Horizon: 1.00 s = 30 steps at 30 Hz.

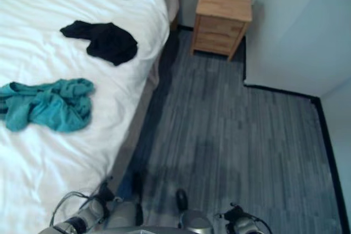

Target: Tidy up the quilt and then pick up the clothes from the bed and put them into the laundry hamper.

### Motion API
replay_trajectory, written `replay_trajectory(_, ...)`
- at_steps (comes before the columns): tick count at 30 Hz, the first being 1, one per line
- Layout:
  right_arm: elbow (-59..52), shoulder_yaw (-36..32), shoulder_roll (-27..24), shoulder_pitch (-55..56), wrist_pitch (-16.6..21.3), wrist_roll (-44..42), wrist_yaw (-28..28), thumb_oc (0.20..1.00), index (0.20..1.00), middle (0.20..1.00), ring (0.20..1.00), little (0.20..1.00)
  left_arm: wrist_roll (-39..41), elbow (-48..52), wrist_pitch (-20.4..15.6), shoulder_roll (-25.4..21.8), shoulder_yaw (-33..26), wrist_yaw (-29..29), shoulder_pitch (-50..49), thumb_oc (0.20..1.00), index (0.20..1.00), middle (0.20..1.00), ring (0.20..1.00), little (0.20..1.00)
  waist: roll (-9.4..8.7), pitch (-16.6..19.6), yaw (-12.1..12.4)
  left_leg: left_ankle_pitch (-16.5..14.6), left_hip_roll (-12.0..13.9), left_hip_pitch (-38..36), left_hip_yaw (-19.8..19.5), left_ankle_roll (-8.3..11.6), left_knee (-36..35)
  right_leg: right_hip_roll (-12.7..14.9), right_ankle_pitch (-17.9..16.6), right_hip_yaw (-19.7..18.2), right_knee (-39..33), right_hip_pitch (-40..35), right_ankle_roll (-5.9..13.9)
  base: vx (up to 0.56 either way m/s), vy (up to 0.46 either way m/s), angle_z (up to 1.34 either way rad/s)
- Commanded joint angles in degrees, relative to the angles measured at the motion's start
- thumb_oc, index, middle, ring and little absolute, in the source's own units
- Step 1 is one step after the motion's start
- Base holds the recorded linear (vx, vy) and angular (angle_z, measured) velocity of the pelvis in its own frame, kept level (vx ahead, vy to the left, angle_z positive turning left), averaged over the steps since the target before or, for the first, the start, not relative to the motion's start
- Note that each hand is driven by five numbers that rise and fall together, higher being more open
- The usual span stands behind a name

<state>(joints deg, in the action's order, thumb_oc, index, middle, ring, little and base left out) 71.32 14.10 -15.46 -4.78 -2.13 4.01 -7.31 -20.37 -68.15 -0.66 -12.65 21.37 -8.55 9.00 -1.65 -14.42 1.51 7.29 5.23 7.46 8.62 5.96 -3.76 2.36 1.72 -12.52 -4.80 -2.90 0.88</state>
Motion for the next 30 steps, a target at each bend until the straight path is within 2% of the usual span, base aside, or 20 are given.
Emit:
replay_trajectory(1, -0.8, -0.8, -0.9, -0.7, 0.3, 1.1, -0.5, 1.0, 1.0, 1.0, 1.0, 1.0, -1.8, -1.5, 1.9, -2.0, 0.1, -1.9, -0.3, 1.0, 1.0, 1.0, 1.0, 1.0, -0.94, -0.7, 0.2, -4.2, -3.8, -0.9, 2.2, -4.19, 1.7, -0.6, 7.7, 8.5, 24.5, -3.0, 10.49, 0.43, 0.115, -0.6)
replay_trajectory(3, -1.4, -1.5, -0.6, -0.9, 0.1, 0.4, -0.3, 1.0, 1.0, 1.0, 1.0, 1.0, -3.6, -1.2, 2.4, -2.5, 1.8, -1.6, 0.8, 1.0, 1.0, 1.0, 1.0, 1.0, -0.1, -1.8, -2.2, -5.1, -3.6, -5.8, 2.6, -4.84, 0.0, -0.2, -0.6, 8.6, 39.1, 5.6, 13.2, 0.47, 0.138, -0.49)
replay_trajectory(4, -1.8, -1.3, -0.4, -1.3, 0.5, 0.0, -0.4, 1.0, 1.0, 1.0, 1.0, 1.0, -4.9, -0.9, 2.3, -2.8, 2.9, -1.5, 1.6, 1.0, 1.0, 1.0, 1.0, 1.0, 1.38, -2.2, -3.3, -5.5, -2.5, -7.8, 2.4, -4.8, -1.0, -2.0, -0.4, 8.1, 41.7, 9.5, 12.38, 0.39, 0.106, -0.41)
replay_trajectory(6, -2.2, -1.3, -0.3, -1.2, 0.6, -0.3, -0.4, 1.0, 1.0, 1.0, 1.0, 1.0, -6.0, -0.3, 2.1, -3.1, 3.7, -1.4, 2.2, 1.0, 1.0, 1.0, 1.0, 1.0, 1.73, -2.9, -4.3, -6.4, -2.9, -9.6, 1.8, -4.76, -1.2, -2.5, 2.0, 8.6, 41.3, 11.4, 11.73, 0.38, 0.043, -0.14)
replay_trajectory(7, -3.2, -1.0, -0.1, -1.1, 0.8, -1.5, -0.8, 1.0, 1.0, 1.0, 1.0, 1.0, -6.9, 0.6, 1.8, -3.5, 4.9, -1.3, 4.0, 1.0, 1.0, 1.0, 1.0, 1.0, 2.13, -3.5, -6.0, -7.9, -3.2, -11.6, 1.3, -4.18, -1.2, -3.4, 6.0, 10.0, 32.6, 13.4, 9.56, 0.48, -0.01, 0.06)
replay_trajectory(8, -3.5, -0.8, -0.2, -1.1, 0.9, -2.0, -0.9, 1.0, 1.0, 1.0, 1.0, 1.0, -7.2, 0.8, 1.8, -3.7, 5.4, -1.3, 4.6, 1.0, 1.0, 1.0, 1.0, 1.0, 2.13, -3.7, -6.8, -8.9, -3.6, -12.5, 1.2, -3.92, -1.2, -3.5, 6.2, 11.2, 27.5, 14.2, 8.51, 0.67, -0.031, 0.2)
replay_trajectory(9, -3.6, -0.7, -0.2, -1.1, 1.0, -2.5, -1.0, 1.0, 1.0, 1.0, 1.0, 1.0, -8.0, 0.7, 1.7, -3.8, 5.7, -1.2, 5.3, 1.0, 1.0, 1.0, 1.0, 1.0, 2.05, -3.7, -7.7, -10.8, -4.2, -14.4, 1.1, -3.54, -1.2, -3.0, 5.1, 13.4, 19.4, 14.6, 8.1, 0.34, -0.034, 0.26)
replay_trajectory(10, -3.6, -0.7, -0.2, -1.2, 1.0, -2.5, -1.0, 1.0, 1.0, 1.0, 1.0, 1.0, -8.0, 0.7, 1.7, -3.8, 5.7, -1.2, 5.3, 1.0, 1.0, 1.0, 1.0, 1.0, 2.14, -3.7, -7.8, -10.8, -4.1, -14.3, 1.0, -3.51, -1.2, -3.1, 4.8, 13.5, 18.9, 14.5, 8.07, 0.55, -0.073, 0.28)
replay_trajectory(11, -3.5, -0.6, 0.0, -1.1, 0.7, -2.2, -1.2, 1.0, 1.0, 1.0, 1.0, 1.0, -9.5, 0.3, 1.8, -3.8, 6.1, -0.8, 6.0, 1.0, 1.0, 1.0, 1.0, 1.0, 1.73, -3.0, -8.4, -13.6, -4.6, -17.0, 2.2, -2.64, -1.2, -1.2, 1.8, 18.6, 9.8, 17.0, 8.69, 0.58, -0.058, 0.32)
replay_trajectory(12, -3.3, -0.5, 0.0, -1.2, 0.5, -1.6, -1.5, 1.0, 1.0, 1.0, 1.0, 1.0, -10.0, -0.2, 1.9, -3.6, 6.0, -0.9, 5.8, 1.0, 1.0, 1.0, 1.0, 1.0, 2.02, -2.9, -8.8, -15.0, -4.6, -19.1, 3.0, -2.23, -1.2, -0.5, 0.5, 21.9, 7.4, 17.6, 9.16, 0.59, -0.056, 0.29)
replay_trajectory(15, -2.8, -0.6, 0.2, -0.8, 0.7, -1.4, -2.0, 1.0, 1.0, 1.0, 1.0, 1.0, -9.9, -0.7, 1.6, -3.1, 5.9, -0.8, 4.8, 1.0, 1.0, 1.0, 1.0, 1.0, 2.65, -2.3, -9.0, -16.9, -4.4, -21.5, 3.3, -2.0, 1.3, -0.5, 0.1, 24.3, 6.1, 16.0, 8.25, 0.52, -0.088, -0.66)
replay_trajectory(17, -2.7, -0.4, 0.1, -0.7, 1.1, -1.8, -2.4, 1.0, 1.0, 1.0, 1.0, 1.0, -7.9, -1.1, 1.8, -2.5, 4.0, -1.5, 3.5, 1.0, 1.0, 1.0, 1.0, 1.0, 3.26, -2.7, -9.1, -7.9, -1.0, -16.2, 3.0, 2.25, 24.1, -1.8, -0.3, 24.0, 5.1, 10.8, 5.31, 0.69, -0.24, -0.25)
replay_trajectory(19, -3.9, 0.8, -0.4, -0.9, 0.9, -0.8, -2.7, 1.0, 1.0, 1.0, 1.0, 1.0, -5.1, 0.0, 2.3, -2.9, 2.7, -2.7, 3.6, 1.0, 1.0, 1.0, 1.0, 1.0, 1.07, -4.9, -7.0, -2.4, 0.1, -6.8, 0.5, 3.1, 43.2, -1.4, 1.1, 23.5, 4.7, 6.7, 2.63, 0.45, -0.199, -0.04)
replay_trajectory(21, -4.1, 1.8, -0.9, -2.0, 0.6, 0.5, -3.0, 1.0, 1.0, 1.0, 1.0, 1.0, -1.4, 0.5, 2.3, -2.9, 1.3, -4.7, 4.2, 1.0, 1.0, 1.0, 1.0, 1.0, -1.21, -6.3, -4.5, -4.9, 1.0, 1.1, -0.3, 1.4, 49.8, -0.7, 2.4, 21.4, 3.4, 2.8, 1.47, 0.38, -0.081, -0.84)
replay_trajectory(24, -4.0, 3.4, -0.9, -2.3, 0.4, 2.2, -2.7, 1.0, 1.0, 1.0, 1.0, 1.0, 0.0, 0.8, 2.0, -2.5, 0.5, -5.2, 4.1, 1.0, 1.0, 1.0, 1.0, 1.0, -1.92, -6.2, -1.8, -6.5, 0.9, 5.4, -0.1, 0.31, 43.6, -0.4, 4.2, 19.3, 1.9, -1.2, 1.8, 0.42, 0.072, -0.53)
replay_trajectory(25, -4.0, 3.9, -0.8, -2.3, 0.3, 2.9, -2.4, 1.0, 1.0, 1.0, 1.0, 1.0, 0.2, 0.7, 1.9, -2.3, 0.2, -5.3, 3.7, 1.0, 1.0, 1.0, 1.0, 1.0, -1.75, -5.6, -0.9, -6.6, 0.6, 5.1, -0.2, -0.07, 37.1, -0.3, 4.8, 18.4, 1.4, -2.5, 2.33, 0.79, 0.279, -0.54)
replay_trajectory(26, -4.1, 4.3, -1.1, -2.4, 0.6, 3.5, -2.4, 1.0, 1.0, 1.0, 1.0, 1.0, -0.1, 0.7, 1.8, -1.9, -0.4, -5.6, 2.8, 1.0, 1.0, 1.0, 1.0, 1.0, -1.02, -4.5, 0.6, -6.8, -0.5, 4.9, 0.6, -1.13, 19.4, -0.4, 6.6, 17.4, 0.6, -5.4, 3.66, 0.62, 0.242, -0.61)
replay_trajectory(27, -4.1, 4.3, -1.1, -2.4, 0.6, 3.5, -2.4, 1.0, 1.0, 1.0, 1.0, 1.0, -0.1, 0.7, 1.8, -1.9, -0.4, -5.6, 2.8, 1.0, 1.0, 1.0, 1.0, 1.0, -1.13, -4.5, 0.6, -6.4, -0.6, 4.7, 0.7, -1.15, 18.8, -0.2, 6.5, 17.4, 0.6, -5.3, 3.67, 0.65, 0.238, -0.52)
replay_trajectory(28, -4.0, 4.2, -1.2, -2.6, 0.7, 3.7, -2.4, 1.0, 1.0, 1.0, 1.0, 1.0, -0.5, 0.6, 1.8, -1.7, -0.6, -5.4, 2.5, 1.0, 1.0, 1.0, 1.0, 1.0, -0.2, -3.6, 1.3, -4.1, -0.6, 5.5, 1.0, -0.72, 11.5, -1.1, 7.6, 17.2, 0.2, -6.6, 4.04, 0.44, 0.141, -0.2)
replay_trajectory(30, -3.8, 3.5, -1.6, -2.3, 0.9, 3.9, -2.7, 1.0, 1.0, 1.0, 1.0, 1.0, -1.2, 0.4, 2.0, -1.4, -0.9, -5.0, 1.9, 1.0, 1.0, 1.0, 1.0, 1.0, 0.04, -2.9, 1.6, -1.9, 0.3, 6.7, 6.2, -0.18, 1.6, -0.8, 10.0, 18.1, 0.0, -9.9, 4.69, 0.65, 0.214, 0.11)
